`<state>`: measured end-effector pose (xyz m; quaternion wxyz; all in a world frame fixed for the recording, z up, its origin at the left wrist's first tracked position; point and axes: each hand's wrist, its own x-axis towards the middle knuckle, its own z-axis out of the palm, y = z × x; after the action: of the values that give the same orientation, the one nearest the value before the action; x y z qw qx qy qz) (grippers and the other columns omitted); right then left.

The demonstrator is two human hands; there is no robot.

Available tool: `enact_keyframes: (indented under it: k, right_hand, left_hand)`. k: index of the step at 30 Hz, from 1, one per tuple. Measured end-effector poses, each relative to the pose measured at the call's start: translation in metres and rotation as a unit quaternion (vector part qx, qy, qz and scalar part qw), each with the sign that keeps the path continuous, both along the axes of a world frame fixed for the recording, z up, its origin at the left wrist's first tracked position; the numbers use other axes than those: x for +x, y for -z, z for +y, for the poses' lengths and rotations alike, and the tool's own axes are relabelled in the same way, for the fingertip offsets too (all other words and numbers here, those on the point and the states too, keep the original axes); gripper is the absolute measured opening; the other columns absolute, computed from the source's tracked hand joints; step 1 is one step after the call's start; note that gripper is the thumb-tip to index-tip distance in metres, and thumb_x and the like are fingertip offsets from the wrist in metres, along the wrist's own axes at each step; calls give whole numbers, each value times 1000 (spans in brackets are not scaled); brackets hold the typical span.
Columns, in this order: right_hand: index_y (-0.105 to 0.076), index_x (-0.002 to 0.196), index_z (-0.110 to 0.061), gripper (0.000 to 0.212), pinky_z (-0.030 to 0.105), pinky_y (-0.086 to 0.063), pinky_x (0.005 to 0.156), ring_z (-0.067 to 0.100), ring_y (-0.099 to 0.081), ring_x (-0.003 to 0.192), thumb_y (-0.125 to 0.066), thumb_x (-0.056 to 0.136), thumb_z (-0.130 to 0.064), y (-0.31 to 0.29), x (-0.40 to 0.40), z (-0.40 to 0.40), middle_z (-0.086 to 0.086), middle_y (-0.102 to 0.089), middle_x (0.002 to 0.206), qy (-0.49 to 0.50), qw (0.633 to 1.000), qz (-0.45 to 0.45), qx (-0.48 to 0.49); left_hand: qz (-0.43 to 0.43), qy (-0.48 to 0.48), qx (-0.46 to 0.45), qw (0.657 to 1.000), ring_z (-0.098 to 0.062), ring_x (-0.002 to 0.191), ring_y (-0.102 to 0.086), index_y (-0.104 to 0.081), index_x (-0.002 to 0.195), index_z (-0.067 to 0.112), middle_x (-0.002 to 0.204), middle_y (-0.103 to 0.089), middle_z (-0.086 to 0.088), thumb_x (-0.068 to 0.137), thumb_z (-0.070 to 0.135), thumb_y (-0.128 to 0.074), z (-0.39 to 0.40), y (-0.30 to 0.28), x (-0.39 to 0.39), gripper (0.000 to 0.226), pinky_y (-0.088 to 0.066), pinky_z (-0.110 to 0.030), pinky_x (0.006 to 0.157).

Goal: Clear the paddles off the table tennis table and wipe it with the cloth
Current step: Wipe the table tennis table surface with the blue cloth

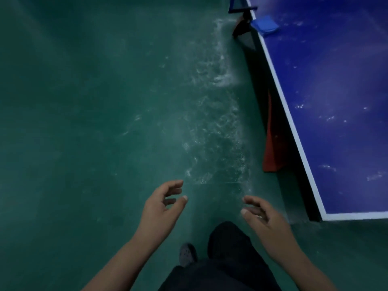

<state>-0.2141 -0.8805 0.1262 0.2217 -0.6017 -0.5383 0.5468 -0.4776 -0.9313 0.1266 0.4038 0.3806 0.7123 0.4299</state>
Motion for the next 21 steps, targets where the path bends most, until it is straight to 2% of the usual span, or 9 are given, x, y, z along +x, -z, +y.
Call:
enact_keyframes:
  k: [3, 5, 9, 14, 18, 21]
  right_hand:
    - [-67, 114, -32, 29, 16, -52, 80, -9, -67, 92, -73, 90, -19, 10, -10, 72, -15, -72, 105, 48, 999, 5, -2]
    - [-66, 115, -30, 28, 10, -49, 76, -11, -65, 93, -72, 91, -18, 17, -16, 126, -16, -70, 108, 64, 998, 3, 5]
    - [-66, 116, -30, 27, -1, -43, 68, -15, -62, 92, -71, 92, -19, 20, -21, 239, -18, -68, 111, 75, 997, -2, 10]
    - [-63, 112, -38, 26, -1, -44, 68, -17, -60, 96, -69, 93, -22, 6, -33, 375, -20, -67, 113, 79, 996, -5, 41]
    - [-63, 110, -42, 25, -2, -43, 66, -17, -60, 95, -69, 93, -25, 0, -54, 471, -22, -66, 110, 82, 995, -15, 46]
    - [-62, 107, -43, 25, -2, -42, 66, -18, -59, 94, -69, 93, -24, 5, -76, 535, -22, -67, 109, 94, 995, -15, 42]
  left_hand:
    - [-4, 30, 7, 1000, -5, 102, -67, -67, 106, 50, 106, -69, 22, 87, 17, -75, 85, 8, -16, 38, -52, -15, 81]
    - [-7, 32, 8, 999, -5, 103, -67, -67, 107, 46, 106, -69, 21, 88, 17, -75, 142, 14, -22, 35, -52, -15, 81]
    - [-26, 10, -8, 1000, -6, 101, -68, -68, 110, 37, 106, -71, 12, 88, 15, -74, 250, 14, -30, 31, -54, -25, 84]
    - [-25, 13, 24, 999, -7, 102, -68, -69, 108, 37, 107, -71, 16, 88, 12, -75, 382, 4, -55, 32, -54, -17, 80]
    - [-25, 16, 31, 999, -6, 102, -68, -69, 110, 33, 108, -71, 16, 89, 12, -73, 481, 2, -85, 31, -55, -21, 82]
    - [-39, 25, 32, 998, -6, 101, -69, -69, 109, 32, 108, -72, 15, 89, 9, -73, 554, 12, -106, 31, -54, -17, 82]
